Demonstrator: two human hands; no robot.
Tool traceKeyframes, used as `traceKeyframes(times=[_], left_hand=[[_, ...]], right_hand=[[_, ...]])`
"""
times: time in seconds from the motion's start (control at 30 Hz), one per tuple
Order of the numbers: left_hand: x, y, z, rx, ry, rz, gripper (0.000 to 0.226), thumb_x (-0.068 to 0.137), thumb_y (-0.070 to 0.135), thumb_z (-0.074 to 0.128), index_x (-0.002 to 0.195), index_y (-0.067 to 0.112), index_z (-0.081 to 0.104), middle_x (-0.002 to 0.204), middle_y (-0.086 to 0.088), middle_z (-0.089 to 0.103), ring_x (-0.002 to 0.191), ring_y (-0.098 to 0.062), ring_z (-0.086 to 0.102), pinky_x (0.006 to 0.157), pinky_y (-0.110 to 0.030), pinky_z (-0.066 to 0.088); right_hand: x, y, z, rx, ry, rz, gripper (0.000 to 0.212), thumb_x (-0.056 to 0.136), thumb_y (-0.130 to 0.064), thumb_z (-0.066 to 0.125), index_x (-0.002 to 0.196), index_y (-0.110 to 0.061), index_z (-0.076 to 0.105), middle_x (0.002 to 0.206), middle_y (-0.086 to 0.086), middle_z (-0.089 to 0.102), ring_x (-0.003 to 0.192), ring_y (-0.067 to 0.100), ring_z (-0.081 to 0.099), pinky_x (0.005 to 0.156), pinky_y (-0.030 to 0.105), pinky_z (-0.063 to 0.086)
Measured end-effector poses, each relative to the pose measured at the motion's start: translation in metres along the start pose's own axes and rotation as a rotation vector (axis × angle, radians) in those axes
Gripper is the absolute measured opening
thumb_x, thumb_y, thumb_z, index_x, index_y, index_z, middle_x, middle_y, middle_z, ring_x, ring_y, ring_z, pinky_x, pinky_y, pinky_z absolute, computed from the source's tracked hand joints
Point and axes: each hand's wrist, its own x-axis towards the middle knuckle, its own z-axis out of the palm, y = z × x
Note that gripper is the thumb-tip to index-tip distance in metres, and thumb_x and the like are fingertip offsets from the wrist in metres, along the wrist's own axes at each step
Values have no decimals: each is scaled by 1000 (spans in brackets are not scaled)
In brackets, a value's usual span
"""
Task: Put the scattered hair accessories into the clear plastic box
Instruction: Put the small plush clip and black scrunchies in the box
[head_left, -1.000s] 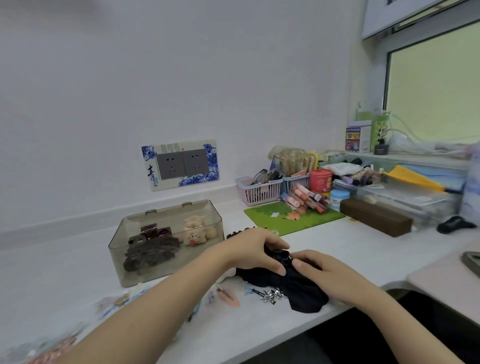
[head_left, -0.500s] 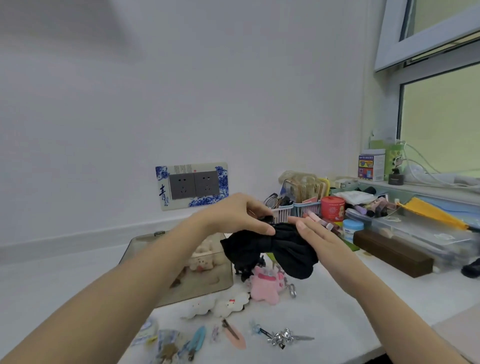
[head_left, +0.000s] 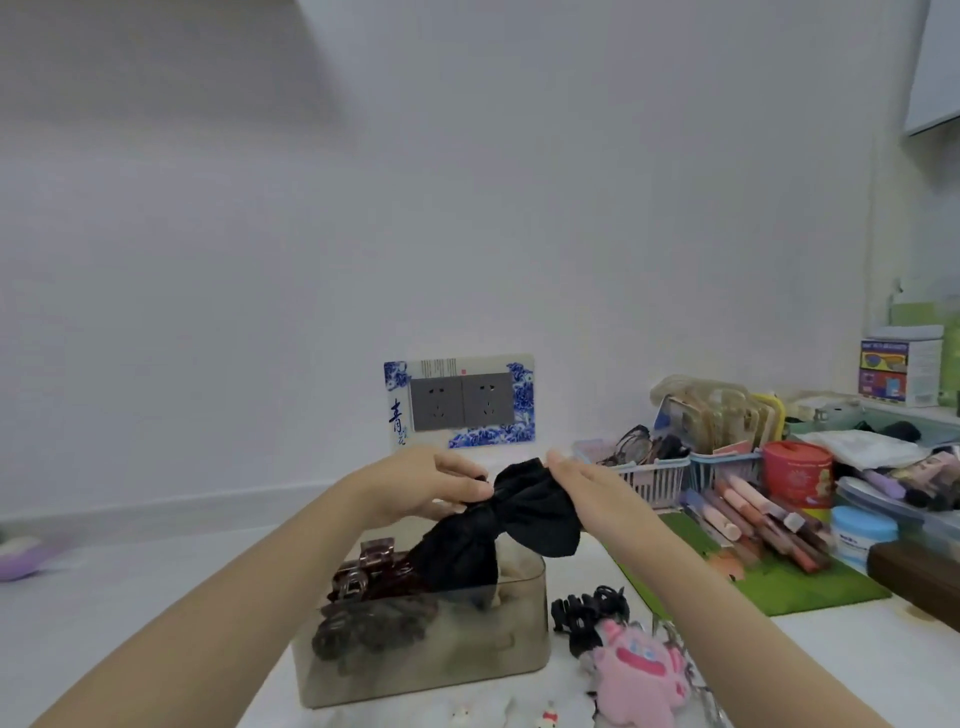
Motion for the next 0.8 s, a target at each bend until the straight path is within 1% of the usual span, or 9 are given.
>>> traceKeyframes(times=[0.03,0.17,0.27,0.33,0.5,0.6,0.63,0.73,0.8], left_hand=[[3,-10,-2,-7,-31,-29,36,82,22,71,117,13,65,116,-1,68,106,-12,64,92,-27,53],[13,-34,-6,29,-104,-96,30,82,17,71,112,13,68,115,-4,68,108,-17,64,99,-32,50],[14,-39,1,107,-188,-138,33,83,15,70,116,12,66,94,5,68,80,-1,65,77,-17,53],[15,-38,9,235,-214,-139,38,81,19,72,117,14,66,91,11,63,76,3,61,68,-11,49],[18,-36,22,503,-166,-81,45,72,33,79,114,25,66,99,10,60,88,-11,59,81,-21,47],[20,-42,29,576,-164,-32,47,68,32,82,110,17,65,93,8,56,86,-13,53,76,-21,42],[21,-44,31,578,-171,-22,47,67,31,82,108,14,65,92,7,55,85,-13,51,77,-23,42],[21,-50,33,565,-166,-11,49,64,31,84,106,14,65,93,8,56,87,-14,53,86,-29,46],[21,-54,33,539,-153,-13,51,64,30,85,109,17,65,94,8,56,88,-13,53,84,-27,44]], right_hand=[[4,5,4,-77,-18,-9,54,96,-45,34,77,1,56,82,25,58,75,15,53,71,29,37],[15,15,13,-254,-77,-53,51,97,-44,30,61,-12,46,61,5,44,55,14,44,53,19,32],[22,18,19,-278,-151,-13,62,95,-49,29,70,-12,72,73,1,69,66,13,60,64,22,43],[26,19,25,-347,-180,-33,67,95,-52,26,73,-14,76,79,0,73,72,11,63,73,24,43],[28,16,26,-437,-148,-84,76,92,-59,18,73,-18,78,78,-11,66,91,12,58,92,29,37],[29,23,28,-530,-159,-68,78,90,-62,14,73,-22,78,101,4,69,107,22,56,101,32,35],[29,25,29,-537,-156,-64,78,90,-62,14,73,-22,78,96,4,69,105,23,57,101,33,36],[25,30,30,-458,-145,-43,76,89,-63,17,69,-22,78,54,-9,53,79,16,57,92,33,43],[24,31,30,-406,-131,-47,73,88,-63,20,65,-23,77,40,-10,46,67,11,53,87,33,45]])
